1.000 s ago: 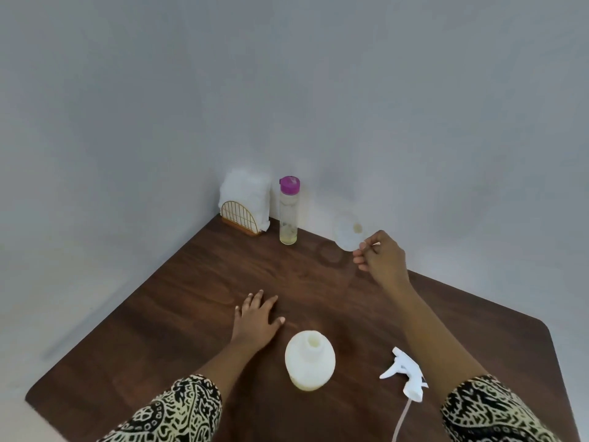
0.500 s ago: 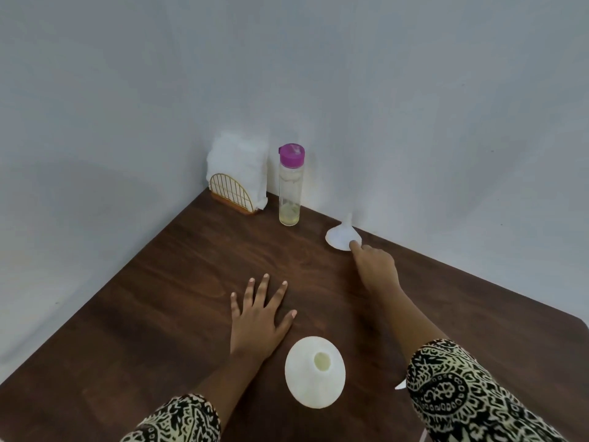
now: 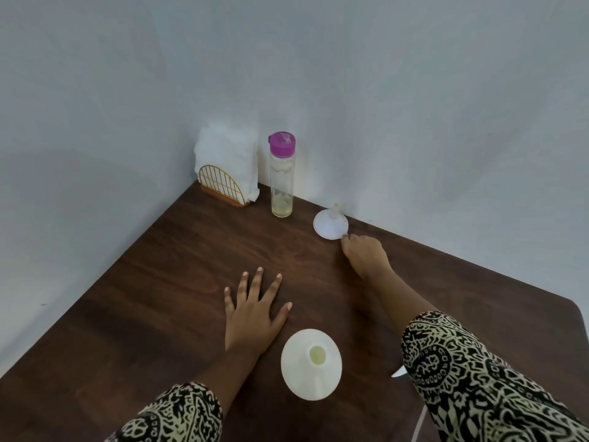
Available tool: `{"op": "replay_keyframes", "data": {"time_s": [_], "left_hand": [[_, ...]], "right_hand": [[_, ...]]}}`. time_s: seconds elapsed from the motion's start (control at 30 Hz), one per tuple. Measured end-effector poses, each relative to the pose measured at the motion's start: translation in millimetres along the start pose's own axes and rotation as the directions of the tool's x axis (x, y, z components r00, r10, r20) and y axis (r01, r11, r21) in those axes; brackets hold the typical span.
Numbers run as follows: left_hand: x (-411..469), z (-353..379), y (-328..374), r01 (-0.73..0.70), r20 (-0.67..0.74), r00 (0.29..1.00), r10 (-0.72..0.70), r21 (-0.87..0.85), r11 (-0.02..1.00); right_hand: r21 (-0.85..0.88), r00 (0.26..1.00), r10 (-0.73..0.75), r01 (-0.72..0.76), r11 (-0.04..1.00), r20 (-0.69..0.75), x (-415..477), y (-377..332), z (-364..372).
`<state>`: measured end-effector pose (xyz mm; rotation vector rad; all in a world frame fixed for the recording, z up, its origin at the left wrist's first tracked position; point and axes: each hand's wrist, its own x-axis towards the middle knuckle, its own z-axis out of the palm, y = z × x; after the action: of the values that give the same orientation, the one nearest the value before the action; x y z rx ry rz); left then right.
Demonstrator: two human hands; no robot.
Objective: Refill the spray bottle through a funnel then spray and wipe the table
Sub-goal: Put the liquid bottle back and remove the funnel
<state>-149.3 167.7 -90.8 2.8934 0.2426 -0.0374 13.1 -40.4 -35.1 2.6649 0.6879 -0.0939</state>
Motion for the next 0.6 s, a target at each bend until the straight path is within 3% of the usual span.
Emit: {"op": "replay_keyframes", "data": {"time_s": [0.13, 0.2, 0.3, 0.37, 0.4, 0.43, 0.53, 0.6], "left_hand": [[-2.2, -9.3, 0.5, 0.015, 0.051, 0.999, -0.012, -0.073, 0.997], [-0.7, -13.2, -2.4, 0.037, 0.072, 0.997, -0.027, -0.140, 0.989], [-5.8, -25.5, -0.6, 0.089, 0.065, 0.996, -0.066, -0.473, 0.876], [-21.7, -35.7, 2.0, 0.056, 0.002, 0.997, -0.076, -0.695, 0.717], [-34.3, -39.6, 4.8, 0.000, -0.051, 0.997, -0.054, -0.733, 0.680], [-47.6, -43.5, 8.8, -0.052, -0.087, 0.996, -0.020, -0.751, 0.658], [-82.0, -51.7, 26.8, -0.096, -0.060, 0.995, 0.082, -0.814, 0.573], [-94.9, -52.7, 37.2, -0.034, -0.012, 0.999, 0.047, -0.855, 0.518]], "right_hand": [[0.099, 0.995, 0.049, -0.041, 0.994, -0.086, -20.8, 3.4, -14.1], [0.310, 0.966, 0.218, -0.167, 0.936, -0.138, -43.7, 5.3, -29.0], [0.660, 0.851, 0.523, -0.361, 0.659, -0.056, -104.8, 22.3, -41.5], [0.823, 0.794, 0.593, -0.423, 0.378, 0.135, -151.6, 35.3, -32.2], [0.864, 0.759, 0.609, -0.448, 0.232, 0.230, -175.7, 38.7, -25.8], [0.865, 0.721, 0.630, -0.479, 0.150, 0.290, -196.2, 39.1, -16.3], [0.772, 0.607, 0.713, -0.619, 0.147, 0.351, -240.5, 22.1, 3.9], [0.718, 0.547, 0.721, -0.689, 0.099, 0.425, -258.4, 8.5, 13.0]]}}
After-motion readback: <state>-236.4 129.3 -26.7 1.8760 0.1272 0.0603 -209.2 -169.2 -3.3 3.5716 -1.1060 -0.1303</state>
